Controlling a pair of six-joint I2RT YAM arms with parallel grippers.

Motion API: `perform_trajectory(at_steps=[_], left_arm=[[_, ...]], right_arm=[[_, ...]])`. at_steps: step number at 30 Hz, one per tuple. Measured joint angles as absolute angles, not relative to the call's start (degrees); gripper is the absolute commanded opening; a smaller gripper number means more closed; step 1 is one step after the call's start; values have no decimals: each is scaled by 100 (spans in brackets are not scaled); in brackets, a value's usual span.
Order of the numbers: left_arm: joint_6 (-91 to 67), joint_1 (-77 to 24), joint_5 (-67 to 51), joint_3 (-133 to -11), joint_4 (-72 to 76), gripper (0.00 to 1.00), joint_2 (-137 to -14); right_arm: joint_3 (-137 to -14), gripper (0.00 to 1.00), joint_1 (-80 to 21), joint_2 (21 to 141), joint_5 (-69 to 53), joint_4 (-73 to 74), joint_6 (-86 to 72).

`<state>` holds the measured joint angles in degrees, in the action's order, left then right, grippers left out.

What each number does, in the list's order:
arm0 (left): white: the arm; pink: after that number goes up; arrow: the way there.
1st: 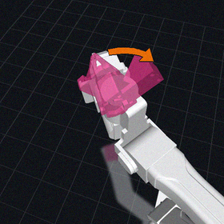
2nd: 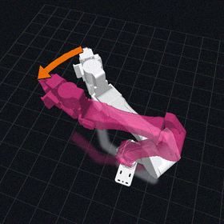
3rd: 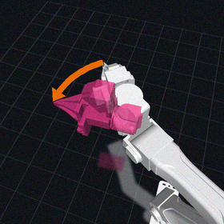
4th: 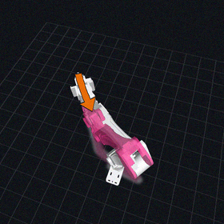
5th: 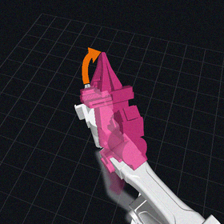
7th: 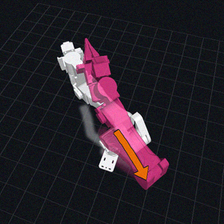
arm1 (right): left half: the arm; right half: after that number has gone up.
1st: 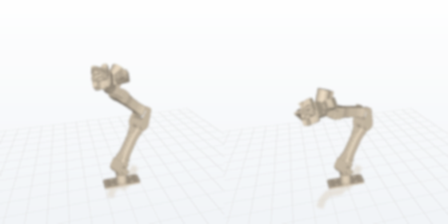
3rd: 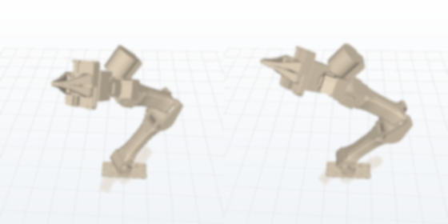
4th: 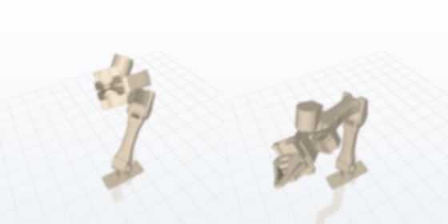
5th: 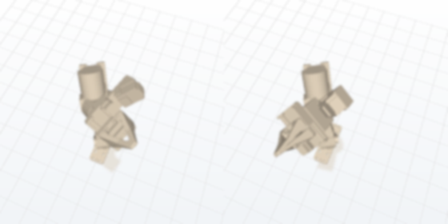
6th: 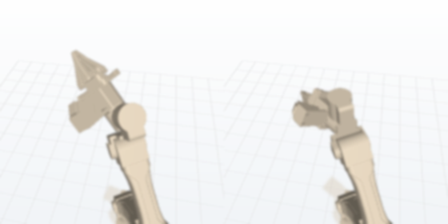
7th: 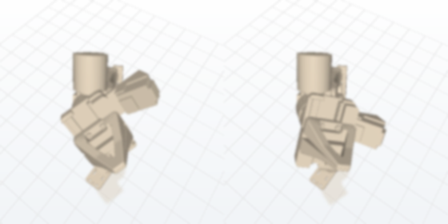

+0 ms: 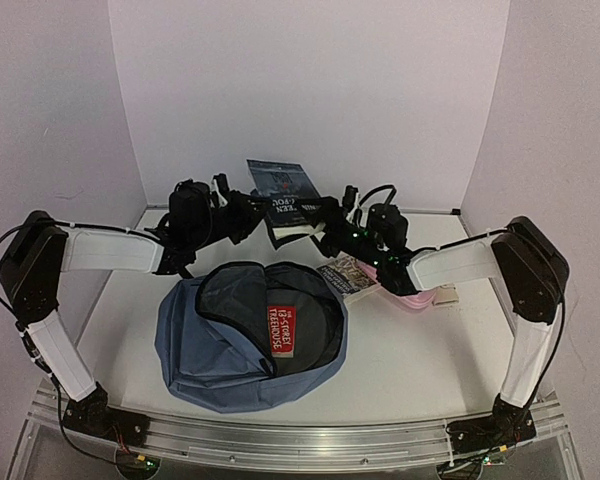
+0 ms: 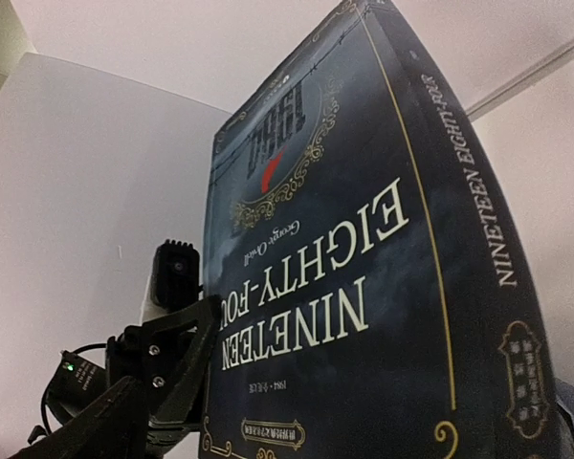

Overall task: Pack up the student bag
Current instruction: Pick up the book from the center of the board.

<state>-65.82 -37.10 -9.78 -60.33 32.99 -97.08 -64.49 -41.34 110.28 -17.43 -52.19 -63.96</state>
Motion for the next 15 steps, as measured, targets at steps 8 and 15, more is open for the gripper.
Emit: perform_trajectory(at_steps=[8,15], left_arm=[[-6729,-4098,-438,-6005,3828,0,-9708],[-6805,-4278,-240,-5978,4034,0,-9708]], right_arm=[[-6372,80,-4282,10936,-1427,-5770,-6422],[-6322,50,-4351,10910,-1141,-5965,-6408]])
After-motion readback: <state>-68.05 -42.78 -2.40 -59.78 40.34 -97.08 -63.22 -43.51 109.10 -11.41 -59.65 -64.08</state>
